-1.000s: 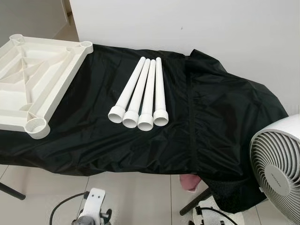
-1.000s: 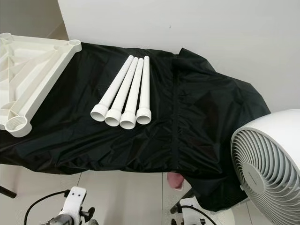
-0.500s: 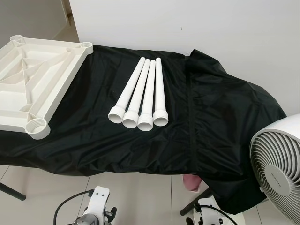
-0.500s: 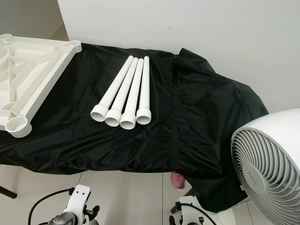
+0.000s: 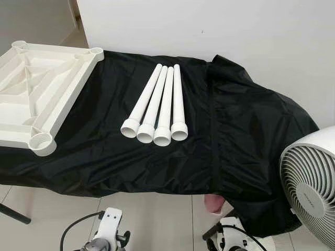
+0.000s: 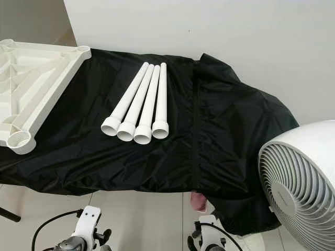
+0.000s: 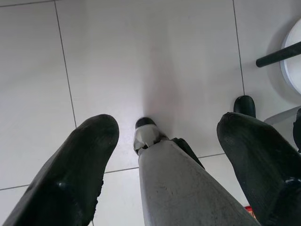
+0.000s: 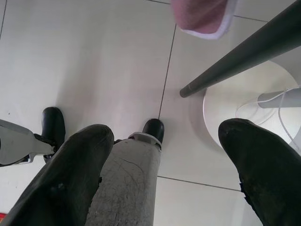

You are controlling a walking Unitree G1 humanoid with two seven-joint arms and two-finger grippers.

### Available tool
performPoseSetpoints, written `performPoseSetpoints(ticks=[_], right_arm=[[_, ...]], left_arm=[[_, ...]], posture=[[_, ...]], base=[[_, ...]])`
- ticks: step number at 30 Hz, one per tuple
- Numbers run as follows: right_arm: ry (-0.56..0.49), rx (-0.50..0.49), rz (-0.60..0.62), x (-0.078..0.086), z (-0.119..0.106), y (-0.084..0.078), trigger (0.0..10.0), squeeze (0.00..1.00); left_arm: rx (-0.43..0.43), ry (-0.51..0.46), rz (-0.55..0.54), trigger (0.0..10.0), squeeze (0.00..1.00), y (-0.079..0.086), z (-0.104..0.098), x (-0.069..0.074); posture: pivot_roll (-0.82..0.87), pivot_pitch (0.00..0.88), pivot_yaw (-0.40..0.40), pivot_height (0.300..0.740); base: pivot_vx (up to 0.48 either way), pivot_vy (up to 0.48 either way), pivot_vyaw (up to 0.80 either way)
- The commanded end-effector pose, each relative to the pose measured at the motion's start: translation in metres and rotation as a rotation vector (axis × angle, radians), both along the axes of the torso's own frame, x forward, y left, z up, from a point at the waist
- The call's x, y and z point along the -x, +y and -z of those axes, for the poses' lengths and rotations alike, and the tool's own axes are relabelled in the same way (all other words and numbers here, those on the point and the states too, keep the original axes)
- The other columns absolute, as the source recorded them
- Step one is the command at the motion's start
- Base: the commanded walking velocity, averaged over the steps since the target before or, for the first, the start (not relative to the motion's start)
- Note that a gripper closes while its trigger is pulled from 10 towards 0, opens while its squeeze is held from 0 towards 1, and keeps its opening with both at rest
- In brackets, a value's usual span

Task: Building children table

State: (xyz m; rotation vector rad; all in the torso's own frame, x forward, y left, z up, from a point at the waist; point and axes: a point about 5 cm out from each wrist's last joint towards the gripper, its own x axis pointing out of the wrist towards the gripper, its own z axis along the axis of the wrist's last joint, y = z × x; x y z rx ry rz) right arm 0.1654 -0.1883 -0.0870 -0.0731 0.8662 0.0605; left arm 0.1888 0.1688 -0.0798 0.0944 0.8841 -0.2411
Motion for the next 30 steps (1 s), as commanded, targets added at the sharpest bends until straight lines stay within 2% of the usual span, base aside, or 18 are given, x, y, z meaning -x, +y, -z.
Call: performPoseSetpoints(ticks=[1, 17, 30], right_arm=[[0.014, 0.008, 0.014, 0.0044, 0.0019, -0.0017, 10.0, 0.0], [0.018, 0.03, -0.005, 0.0057, 0.0022, -0.0031, 10.0, 0.0], [0.02, 0.042, -0.028, 0.006, 0.0027, -0.0002, 10.0, 0.0]], left_arm=[[-0.009, 0.016, -0.01, 10.0, 0.0, -0.0014, 0.0013, 0.0009], [-0.006, 0.037, -0.027, 10.0, 0.0, 0.0002, 0.0035, 0.0049], [-0.007, 0.039, -0.054, 10.0, 0.0, 0.0034, 0.0037, 0.0058]], posture=[[-0.03, 0.0, -0.003, 0.74], [-0.02, 0.0, -0.003, 0.74], [-0.01, 0.0, -0.011, 0.74]], base=[[0.0, 0.0, 0.0], [0.0, 0.0, 0.0], [0.0, 0.412, 0.0]])
